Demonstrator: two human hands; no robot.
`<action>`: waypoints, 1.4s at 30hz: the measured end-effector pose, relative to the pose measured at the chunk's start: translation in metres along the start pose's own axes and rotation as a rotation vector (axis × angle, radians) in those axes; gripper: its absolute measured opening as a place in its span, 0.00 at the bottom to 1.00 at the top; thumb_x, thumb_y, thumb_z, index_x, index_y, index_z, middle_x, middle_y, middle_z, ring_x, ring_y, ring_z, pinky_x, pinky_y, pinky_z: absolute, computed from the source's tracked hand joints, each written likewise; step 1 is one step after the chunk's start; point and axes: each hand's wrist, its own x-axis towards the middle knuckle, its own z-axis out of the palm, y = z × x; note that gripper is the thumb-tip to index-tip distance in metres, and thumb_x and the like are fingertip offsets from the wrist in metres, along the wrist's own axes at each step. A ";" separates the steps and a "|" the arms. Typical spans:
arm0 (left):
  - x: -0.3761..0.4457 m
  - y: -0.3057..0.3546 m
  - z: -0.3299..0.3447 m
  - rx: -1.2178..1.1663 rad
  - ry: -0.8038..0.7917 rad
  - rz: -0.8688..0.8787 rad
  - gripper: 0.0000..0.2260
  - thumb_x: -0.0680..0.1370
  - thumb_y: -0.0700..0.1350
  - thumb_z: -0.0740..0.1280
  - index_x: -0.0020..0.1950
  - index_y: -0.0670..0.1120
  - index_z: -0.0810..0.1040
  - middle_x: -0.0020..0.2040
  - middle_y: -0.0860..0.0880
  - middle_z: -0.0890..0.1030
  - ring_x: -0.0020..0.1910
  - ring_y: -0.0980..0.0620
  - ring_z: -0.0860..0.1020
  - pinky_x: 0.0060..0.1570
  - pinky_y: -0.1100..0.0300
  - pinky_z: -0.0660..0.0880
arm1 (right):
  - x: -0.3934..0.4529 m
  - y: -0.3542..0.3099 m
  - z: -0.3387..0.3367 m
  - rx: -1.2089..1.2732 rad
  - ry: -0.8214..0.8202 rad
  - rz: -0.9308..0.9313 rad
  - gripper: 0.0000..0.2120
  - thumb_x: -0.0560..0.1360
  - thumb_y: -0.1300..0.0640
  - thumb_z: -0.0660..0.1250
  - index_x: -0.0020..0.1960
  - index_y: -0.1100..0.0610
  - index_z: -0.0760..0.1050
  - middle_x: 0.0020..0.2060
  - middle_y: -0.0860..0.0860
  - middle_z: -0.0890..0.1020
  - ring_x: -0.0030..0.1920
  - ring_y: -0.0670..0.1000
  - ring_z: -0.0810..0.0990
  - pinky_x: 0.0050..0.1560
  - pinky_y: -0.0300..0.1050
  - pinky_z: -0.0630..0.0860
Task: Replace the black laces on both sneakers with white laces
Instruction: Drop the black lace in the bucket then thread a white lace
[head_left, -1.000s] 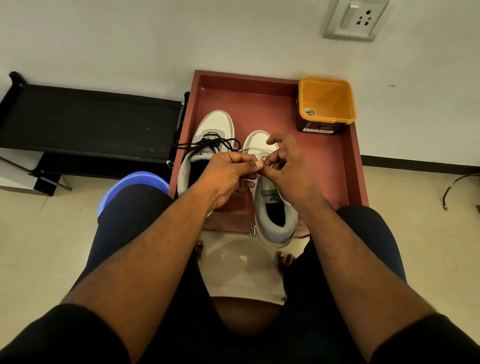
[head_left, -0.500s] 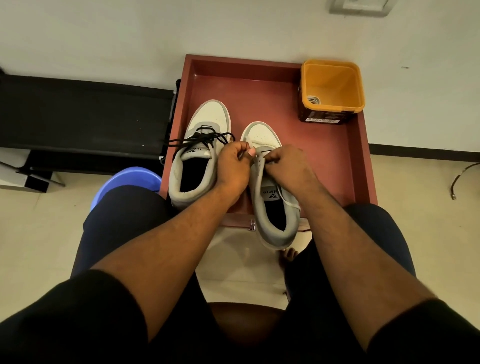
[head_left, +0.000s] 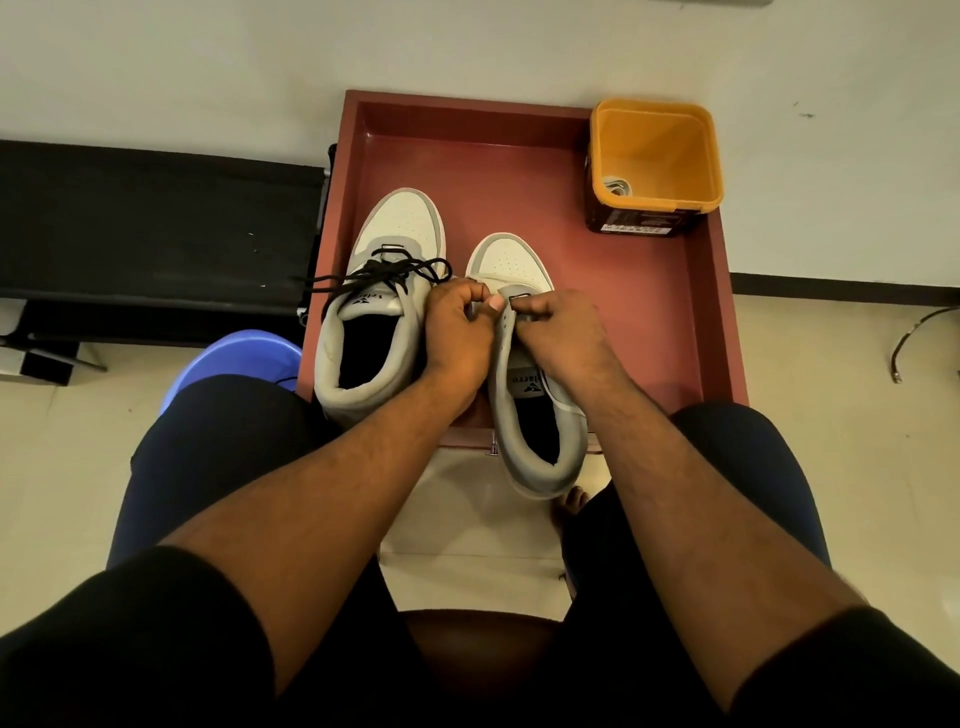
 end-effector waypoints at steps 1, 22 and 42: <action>0.000 0.001 -0.001 0.010 -0.008 0.001 0.08 0.73 0.40 0.68 0.36 0.51 0.74 0.44 0.43 0.77 0.44 0.48 0.76 0.51 0.48 0.76 | 0.001 0.000 0.000 0.020 0.003 0.014 0.10 0.73 0.61 0.69 0.52 0.53 0.84 0.43 0.45 0.85 0.40 0.40 0.81 0.39 0.31 0.75; -0.081 0.040 -0.040 0.203 -0.162 -0.156 0.10 0.76 0.51 0.70 0.47 0.44 0.82 0.27 0.53 0.76 0.27 0.53 0.74 0.35 0.52 0.79 | -0.023 -0.017 -0.024 0.152 -0.219 0.069 0.09 0.78 0.63 0.63 0.41 0.53 0.76 0.39 0.49 0.78 0.40 0.47 0.74 0.40 0.43 0.74; -0.117 0.059 -0.077 0.412 -0.366 -0.021 0.13 0.73 0.42 0.72 0.28 0.50 0.80 0.27 0.51 0.79 0.27 0.54 0.76 0.32 0.62 0.74 | -0.130 0.016 -0.033 -0.497 -0.104 -0.398 0.09 0.72 0.60 0.71 0.52 0.56 0.79 0.49 0.53 0.80 0.50 0.53 0.77 0.51 0.49 0.74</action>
